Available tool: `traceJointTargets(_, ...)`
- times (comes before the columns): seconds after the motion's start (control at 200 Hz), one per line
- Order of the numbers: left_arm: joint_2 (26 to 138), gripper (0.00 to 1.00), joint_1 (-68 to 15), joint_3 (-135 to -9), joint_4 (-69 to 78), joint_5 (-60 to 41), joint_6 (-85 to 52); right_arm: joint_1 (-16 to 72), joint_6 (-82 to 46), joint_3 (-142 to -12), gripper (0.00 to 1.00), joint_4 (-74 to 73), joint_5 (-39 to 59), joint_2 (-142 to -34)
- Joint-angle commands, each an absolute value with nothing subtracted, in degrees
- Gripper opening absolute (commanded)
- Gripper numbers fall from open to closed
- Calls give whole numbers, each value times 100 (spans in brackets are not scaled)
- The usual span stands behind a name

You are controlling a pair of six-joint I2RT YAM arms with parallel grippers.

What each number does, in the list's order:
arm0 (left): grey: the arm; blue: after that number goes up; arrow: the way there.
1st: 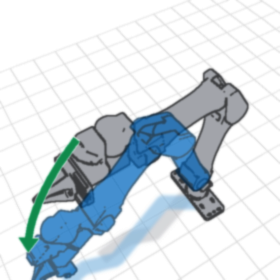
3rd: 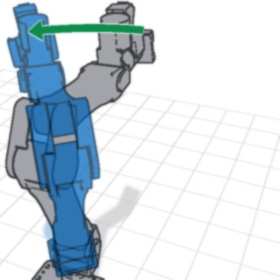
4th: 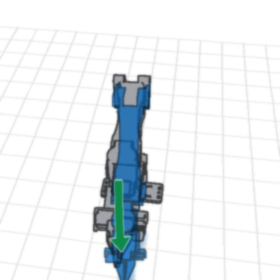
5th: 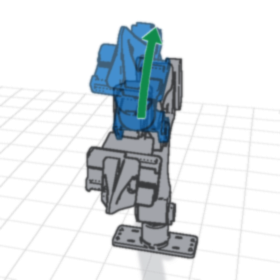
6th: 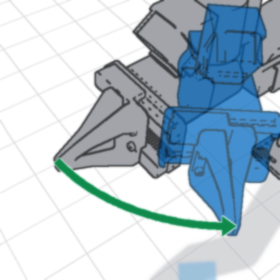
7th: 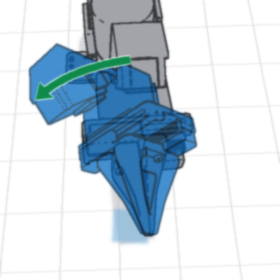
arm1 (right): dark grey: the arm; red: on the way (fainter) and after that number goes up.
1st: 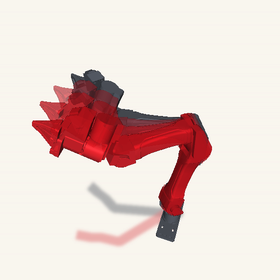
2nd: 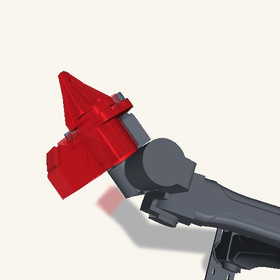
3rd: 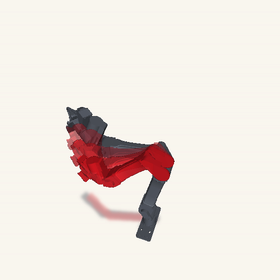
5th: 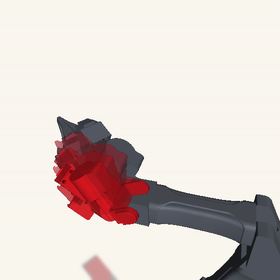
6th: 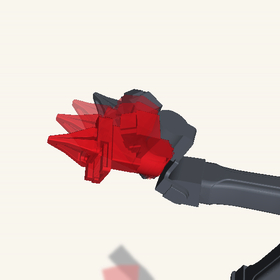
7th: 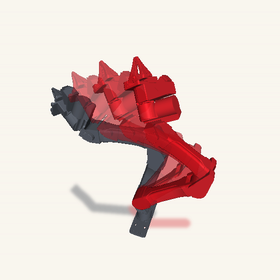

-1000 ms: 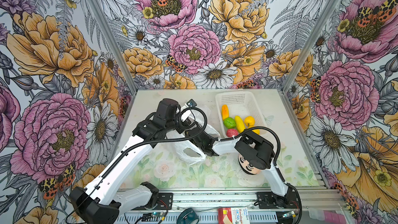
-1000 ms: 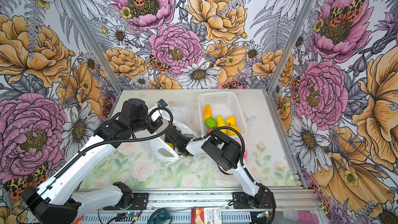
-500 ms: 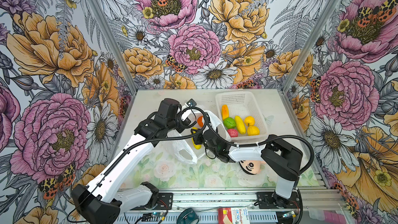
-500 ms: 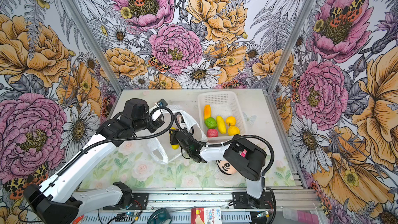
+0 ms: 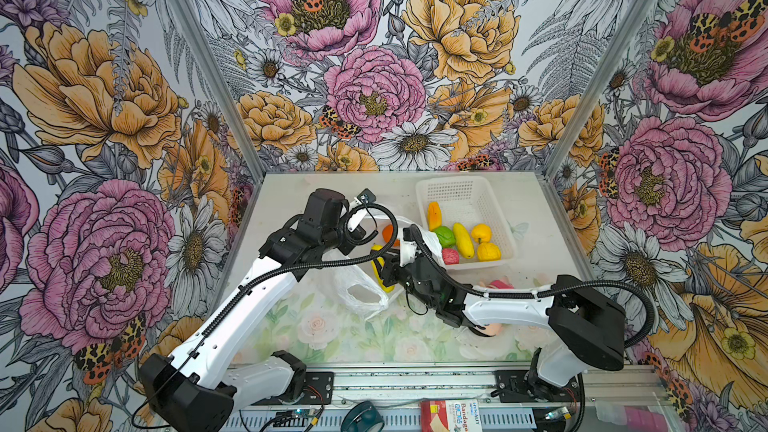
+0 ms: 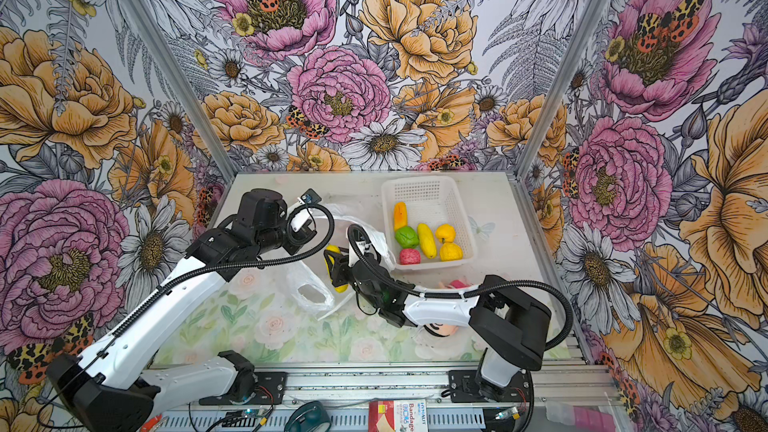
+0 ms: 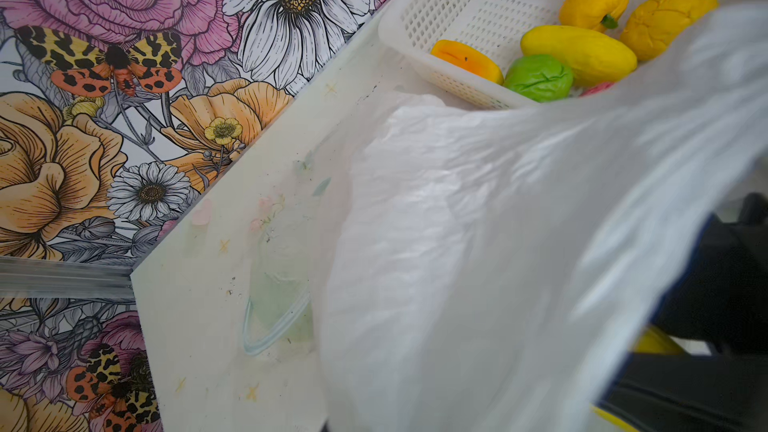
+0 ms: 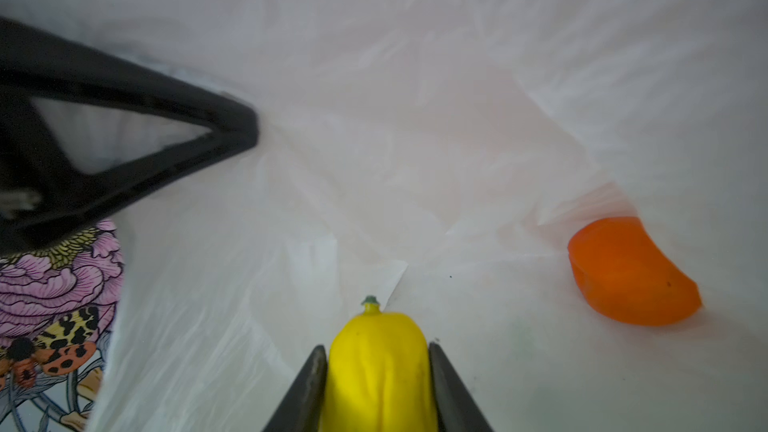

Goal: Untie the knot of the plastic bag and take out the fruit
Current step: 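Lift the small yellow fruit out of the bag over the basket, then lower the small yellow fruit into the basket and open the right gripper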

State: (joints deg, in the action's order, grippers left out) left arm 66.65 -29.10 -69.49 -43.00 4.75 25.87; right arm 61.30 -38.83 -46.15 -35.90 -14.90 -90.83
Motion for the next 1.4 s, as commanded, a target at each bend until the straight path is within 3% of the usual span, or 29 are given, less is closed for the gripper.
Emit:
traceJointTargets(0.0, 6675, 0, -2862, -6891, -4196, 519, 2496, 6286, -3443, -4490, 38, -3884, -1160, -8578)
traceJointTargets(0.22, 6658, 0, -2859, -6901, -4197, 501, 2496, 6382, -2975, -3992, 38, -3685, -1092, -7401)
traceJointTargets(0.505, 6661, 0, -2883, -6903, -4201, 492, 2495, 6252, -2452, -3110, 36, -2919, -2307, -5336)
traceJointTargets(0.831, 6654, 0, -2891, -6906, -4193, 486, 2492, 5338, -2339, -2559, 38, -2024, -3178, -3947)
traceJointTargets(1.096, 6662, 0, -2889, -6900, -4200, 466, 2500, 4244, -2666, -2674, 40, -1574, -3176, -4512)
traceJointTargets(1.396, 6641, 0, -2883, -6905, -4193, 457, 2502, 2805, -3485, -3297, 33, -1538, -1539, -6628)
